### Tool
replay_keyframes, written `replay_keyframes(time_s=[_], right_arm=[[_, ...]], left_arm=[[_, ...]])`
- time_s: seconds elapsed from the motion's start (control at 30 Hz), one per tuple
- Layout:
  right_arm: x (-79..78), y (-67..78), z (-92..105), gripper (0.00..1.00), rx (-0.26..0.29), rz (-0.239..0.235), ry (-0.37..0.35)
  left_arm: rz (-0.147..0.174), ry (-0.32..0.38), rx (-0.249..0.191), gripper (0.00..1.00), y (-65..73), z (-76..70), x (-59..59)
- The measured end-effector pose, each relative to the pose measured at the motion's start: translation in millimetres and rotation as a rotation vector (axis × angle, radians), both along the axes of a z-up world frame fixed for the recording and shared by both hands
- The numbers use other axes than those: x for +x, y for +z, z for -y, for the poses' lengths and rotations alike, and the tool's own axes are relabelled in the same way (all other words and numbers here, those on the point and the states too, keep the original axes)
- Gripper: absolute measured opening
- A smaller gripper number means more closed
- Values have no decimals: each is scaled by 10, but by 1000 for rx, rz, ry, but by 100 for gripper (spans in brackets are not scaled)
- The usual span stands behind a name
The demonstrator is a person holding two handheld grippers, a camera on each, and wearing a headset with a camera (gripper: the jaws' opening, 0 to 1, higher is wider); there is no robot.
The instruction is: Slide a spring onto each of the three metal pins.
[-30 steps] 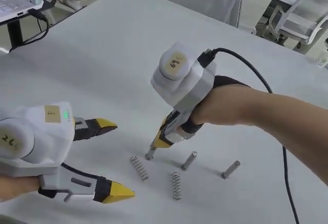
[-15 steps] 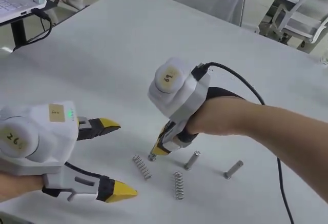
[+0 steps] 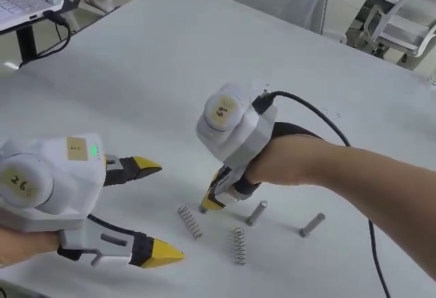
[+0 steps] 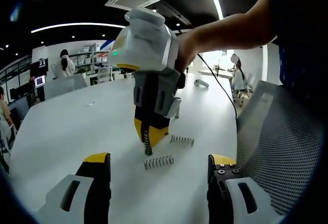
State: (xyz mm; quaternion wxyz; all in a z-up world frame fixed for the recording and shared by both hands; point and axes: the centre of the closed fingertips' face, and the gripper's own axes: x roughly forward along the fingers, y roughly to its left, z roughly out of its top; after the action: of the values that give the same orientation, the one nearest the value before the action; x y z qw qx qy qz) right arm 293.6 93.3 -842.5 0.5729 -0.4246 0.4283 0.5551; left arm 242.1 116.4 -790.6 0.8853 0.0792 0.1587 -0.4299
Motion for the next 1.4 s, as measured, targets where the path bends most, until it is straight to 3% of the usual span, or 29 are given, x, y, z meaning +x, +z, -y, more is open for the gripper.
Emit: replay_keyframes(time_s=[0.43, 1.0, 1.4], right_arm=[[-25, 11, 15, 15, 20, -10, -13], [8, 200, 118, 17, 70, 7, -73], [-180, 195, 226, 16, 91, -19, -114]], left_arm=[[-1, -5, 5, 73, 3, -1, -13], [-5, -17, 10, 73, 7, 24, -21], [-8, -18, 14, 73, -8, 13, -41]])
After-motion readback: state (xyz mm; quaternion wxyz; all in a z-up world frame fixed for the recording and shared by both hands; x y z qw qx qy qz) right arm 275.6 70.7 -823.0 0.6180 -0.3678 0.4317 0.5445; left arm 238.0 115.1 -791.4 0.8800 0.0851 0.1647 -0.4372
